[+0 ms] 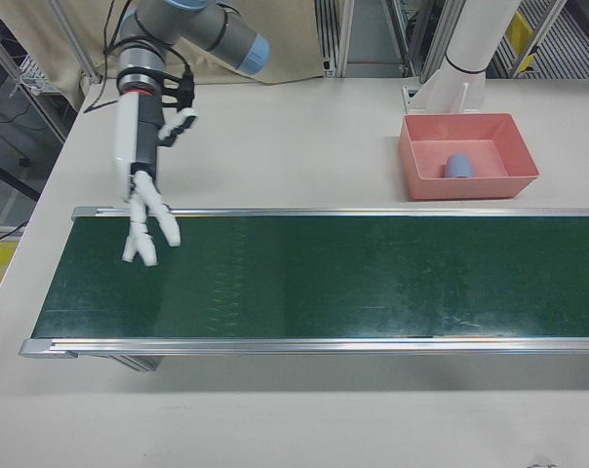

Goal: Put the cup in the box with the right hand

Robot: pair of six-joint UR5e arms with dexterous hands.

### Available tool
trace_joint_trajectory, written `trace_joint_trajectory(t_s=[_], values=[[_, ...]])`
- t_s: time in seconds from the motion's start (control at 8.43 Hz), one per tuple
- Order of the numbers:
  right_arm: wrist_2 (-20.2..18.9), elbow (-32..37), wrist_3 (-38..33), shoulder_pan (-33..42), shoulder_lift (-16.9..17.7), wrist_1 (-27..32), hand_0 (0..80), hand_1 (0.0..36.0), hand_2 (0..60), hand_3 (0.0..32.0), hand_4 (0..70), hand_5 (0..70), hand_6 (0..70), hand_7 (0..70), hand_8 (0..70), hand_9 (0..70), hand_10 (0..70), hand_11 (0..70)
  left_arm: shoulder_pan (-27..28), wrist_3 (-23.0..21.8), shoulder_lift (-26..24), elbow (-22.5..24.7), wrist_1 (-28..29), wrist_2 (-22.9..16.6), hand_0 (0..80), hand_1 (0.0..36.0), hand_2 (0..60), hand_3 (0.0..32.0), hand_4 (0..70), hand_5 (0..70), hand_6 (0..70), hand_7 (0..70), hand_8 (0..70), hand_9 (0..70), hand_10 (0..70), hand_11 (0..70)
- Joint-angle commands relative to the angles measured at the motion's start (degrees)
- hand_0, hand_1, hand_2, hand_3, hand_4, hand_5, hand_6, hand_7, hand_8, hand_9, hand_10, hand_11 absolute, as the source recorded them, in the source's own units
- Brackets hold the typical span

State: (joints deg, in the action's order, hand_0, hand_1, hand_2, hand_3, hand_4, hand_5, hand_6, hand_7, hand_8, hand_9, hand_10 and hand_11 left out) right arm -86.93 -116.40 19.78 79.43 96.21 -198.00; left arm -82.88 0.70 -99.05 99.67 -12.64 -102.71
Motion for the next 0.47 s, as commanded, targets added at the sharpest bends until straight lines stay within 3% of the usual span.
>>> trace_joint_trajectory(t_s=[0.0, 0.12, 0.36], values=[[-3.24, 7.66, -1.06, 12.76, 2.14, 4.29, 0.0, 0.0, 9.0, 0.0, 0.0, 0.0, 4.4, 18.4, 6.2, 14.2, 2.0, 2.3, 0.00, 0.00, 0.00, 0.00, 0.07, -0.03, 0.0, 0.0, 0.0, 0.0, 0.0, 0.0, 0.0, 0.0, 0.0, 0.0, 0.0, 0.0], [-3.16, 11.86, -0.80, 15.03, 2.14, 4.99, 0.0, 0.0, 8.2, 0.0, 0.0, 0.0, 4.1, 16.2, 6.8, 14.6, 1.9, 2.3, 0.00, 0.00, 0.00, 0.00, 0.07, 0.06, 0.0, 0.0, 0.0, 0.0, 0.0, 0.0, 0.0, 0.0, 0.0, 0.0, 0.0, 0.0], [-3.34, 13.31, -0.10, 21.63, 1.79, 6.58, 0.0, 0.0, 9.5, 0.0, 0.0, 0.0, 4.8, 19.4, 8.3, 17.3, 3.1, 3.8, 0.00, 0.00, 0.00, 0.09, -0.02, -0.03, 0.0, 0.0, 0.0, 0.0, 0.0, 0.0, 0.0, 0.0, 0.0, 0.0, 0.0, 0.0]])
